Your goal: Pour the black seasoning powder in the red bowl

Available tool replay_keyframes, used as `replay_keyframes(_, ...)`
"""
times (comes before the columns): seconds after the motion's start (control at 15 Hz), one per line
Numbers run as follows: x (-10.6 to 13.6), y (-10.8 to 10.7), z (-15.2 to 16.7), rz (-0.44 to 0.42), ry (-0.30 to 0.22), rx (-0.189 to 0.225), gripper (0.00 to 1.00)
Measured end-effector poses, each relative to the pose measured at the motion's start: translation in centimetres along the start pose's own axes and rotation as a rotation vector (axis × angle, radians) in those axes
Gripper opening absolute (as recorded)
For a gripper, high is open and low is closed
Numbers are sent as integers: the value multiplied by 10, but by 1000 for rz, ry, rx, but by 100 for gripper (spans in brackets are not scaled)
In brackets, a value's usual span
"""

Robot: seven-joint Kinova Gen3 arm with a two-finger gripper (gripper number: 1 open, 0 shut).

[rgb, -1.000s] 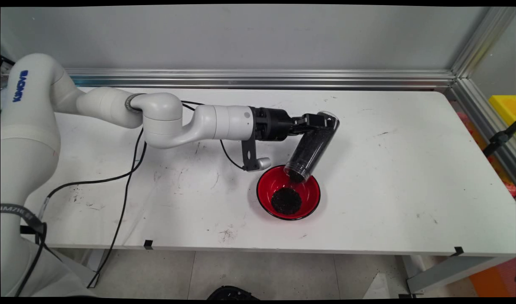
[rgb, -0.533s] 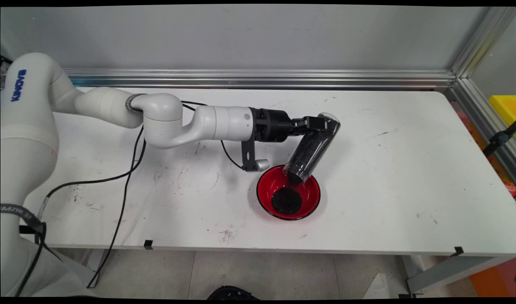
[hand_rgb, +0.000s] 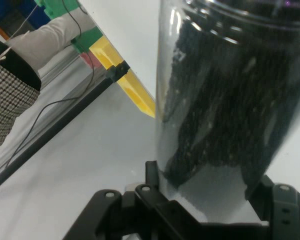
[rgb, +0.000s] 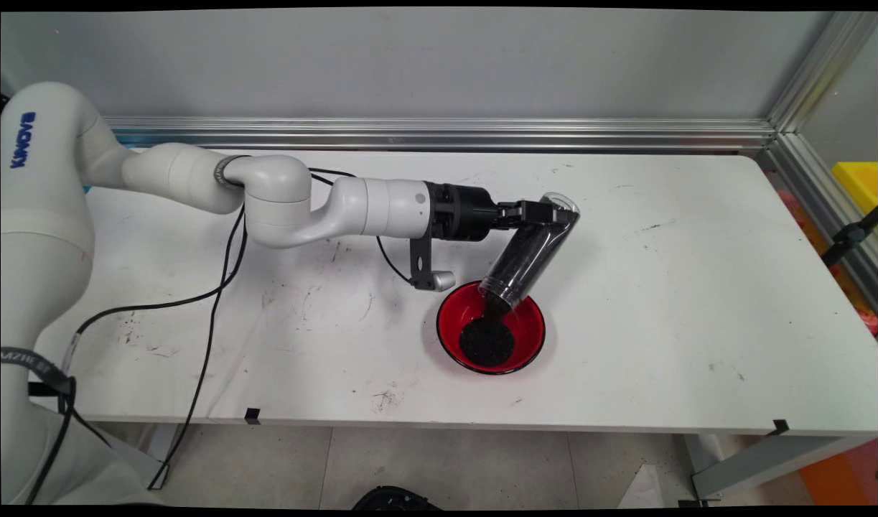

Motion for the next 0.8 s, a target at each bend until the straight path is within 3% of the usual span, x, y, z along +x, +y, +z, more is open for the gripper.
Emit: replay_keyframes(0.8, -1, -5, 9, 40, -7, 18, 0)
